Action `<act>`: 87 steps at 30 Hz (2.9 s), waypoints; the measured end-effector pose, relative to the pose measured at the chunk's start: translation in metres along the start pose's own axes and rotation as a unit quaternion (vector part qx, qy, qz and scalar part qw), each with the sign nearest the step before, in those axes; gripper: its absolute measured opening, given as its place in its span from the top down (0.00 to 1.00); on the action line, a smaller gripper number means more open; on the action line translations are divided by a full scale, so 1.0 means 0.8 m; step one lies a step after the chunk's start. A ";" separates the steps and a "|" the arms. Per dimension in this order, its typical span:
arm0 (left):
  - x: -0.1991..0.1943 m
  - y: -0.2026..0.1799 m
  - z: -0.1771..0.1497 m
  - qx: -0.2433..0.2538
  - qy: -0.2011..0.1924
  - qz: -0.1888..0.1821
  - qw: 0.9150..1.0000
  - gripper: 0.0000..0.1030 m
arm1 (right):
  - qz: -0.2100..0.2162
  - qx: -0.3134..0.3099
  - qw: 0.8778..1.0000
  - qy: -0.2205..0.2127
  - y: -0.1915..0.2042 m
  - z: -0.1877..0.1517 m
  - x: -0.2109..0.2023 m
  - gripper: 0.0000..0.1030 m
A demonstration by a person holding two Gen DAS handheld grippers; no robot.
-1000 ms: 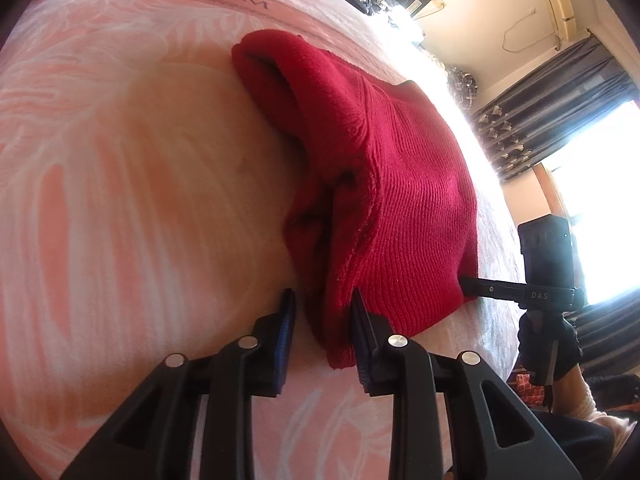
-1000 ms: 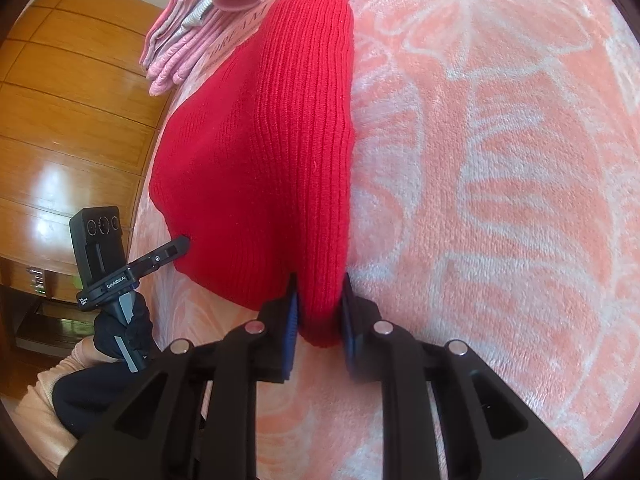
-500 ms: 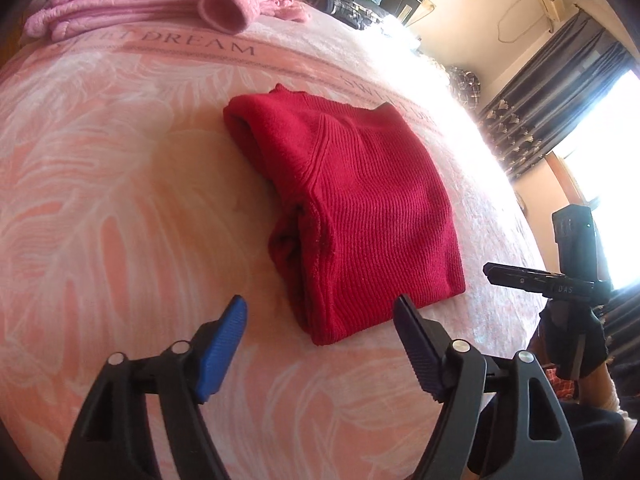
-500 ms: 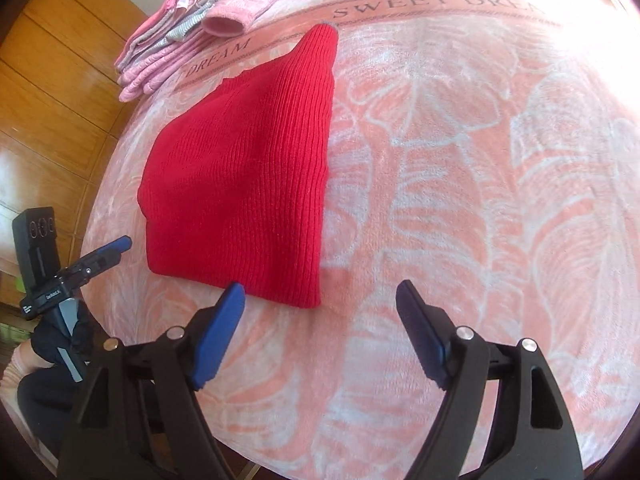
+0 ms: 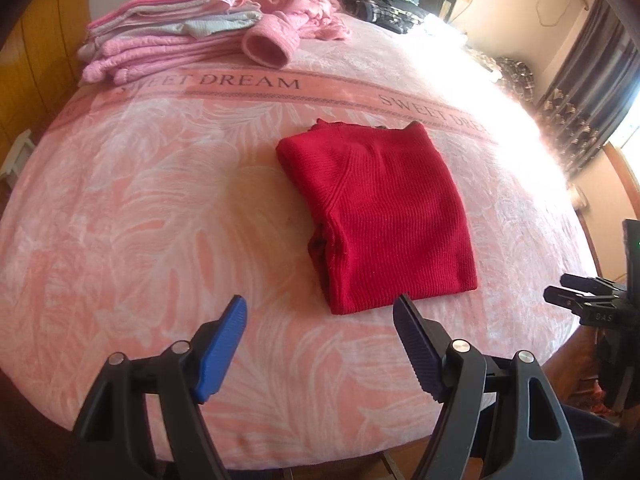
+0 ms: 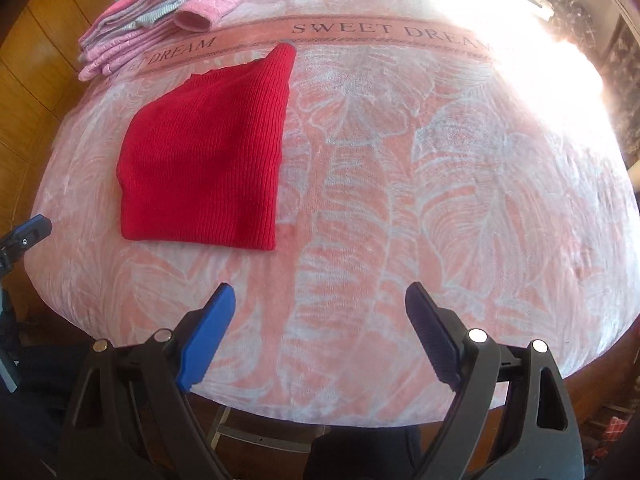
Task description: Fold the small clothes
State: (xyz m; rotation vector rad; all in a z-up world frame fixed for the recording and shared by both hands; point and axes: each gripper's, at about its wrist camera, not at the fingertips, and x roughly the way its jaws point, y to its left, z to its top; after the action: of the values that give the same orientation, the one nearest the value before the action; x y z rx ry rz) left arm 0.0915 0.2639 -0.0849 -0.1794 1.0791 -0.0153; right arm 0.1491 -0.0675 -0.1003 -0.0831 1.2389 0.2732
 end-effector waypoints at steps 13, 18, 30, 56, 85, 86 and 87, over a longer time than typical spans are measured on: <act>-0.059 -0.009 -0.069 -0.001 -0.001 0.043 0.999 0.26 | -0.033 -0.010 0.999 -0.015 0.058 -0.066 -0.050 0.14; -0.076 -0.018 -0.089 0.001 -0.022 0.031 0.999 0.26 | -0.011 -0.002 1.000 -0.029 0.075 -0.085 -0.058 0.13; -0.097 -0.028 -0.130 0.000 -0.066 0.042 0.997 0.26 | 0.043 0.002 0.998 -0.055 0.097 -0.114 -0.068 0.11; -0.110 -0.051 -0.146 0.028 -0.101 0.093 0.990 0.21 | 0.001 -0.026 0.997 -0.076 0.132 -0.125 -0.076 0.08; -0.097 -0.052 -0.148 0.033 -0.092 0.102 0.990 0.21 | 0.002 -0.030 0.997 -0.075 0.132 -0.125 -0.075 0.08; -0.097 -0.051 -0.148 0.033 -0.092 0.101 0.990 0.20 | 0.004 -0.031 0.997 -0.072 0.132 -0.125 -0.074 0.08; -0.098 -0.051 -0.147 0.033 -0.092 0.102 0.990 0.20 | 0.003 -0.031 0.997 -0.071 0.132 -0.126 -0.073 0.08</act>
State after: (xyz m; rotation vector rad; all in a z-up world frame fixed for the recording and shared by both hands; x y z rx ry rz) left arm -0.0459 0.2155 -0.0645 -0.0097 0.9073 0.1458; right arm 0.0127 0.0039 -0.0693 -0.1114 1.0899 0.3178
